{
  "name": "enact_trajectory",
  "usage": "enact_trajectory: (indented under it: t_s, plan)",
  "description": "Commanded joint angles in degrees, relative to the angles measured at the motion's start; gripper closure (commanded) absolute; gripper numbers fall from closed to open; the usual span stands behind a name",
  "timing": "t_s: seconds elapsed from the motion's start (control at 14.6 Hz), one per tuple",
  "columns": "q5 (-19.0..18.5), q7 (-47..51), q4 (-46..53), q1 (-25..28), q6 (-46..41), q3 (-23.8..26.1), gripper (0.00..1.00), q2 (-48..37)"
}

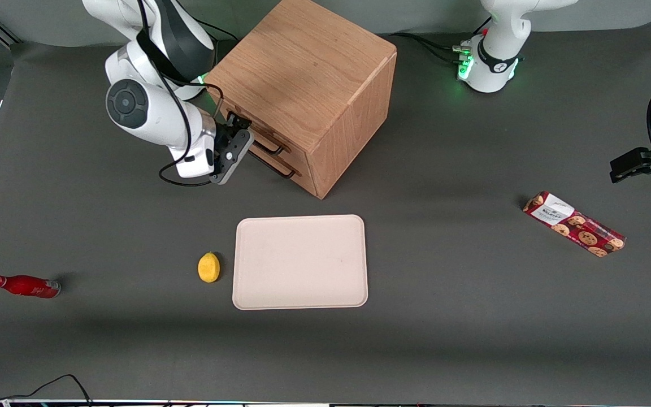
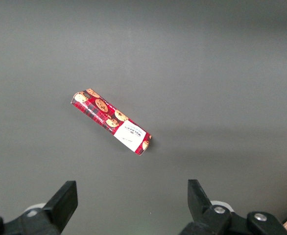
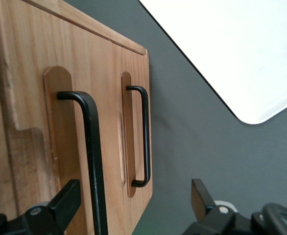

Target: Open upper drawer

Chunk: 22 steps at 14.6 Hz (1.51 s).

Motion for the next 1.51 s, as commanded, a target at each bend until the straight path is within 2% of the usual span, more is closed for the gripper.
enact_trajectory:
  t_s: [0.0, 0.68, 1.44]
  plan:
    - [2.0, -1.1, -3.0, -0.3, 2.4, 0.8, 0.00, -1.7]
    - [1.9, -1.2, -7.1, 0.3, 8.3, 0.8, 0.00, -1.1]
    - [1.1, -1.1, -8.6, 0.3, 11.0, 1.2, 0.00, -0.2]
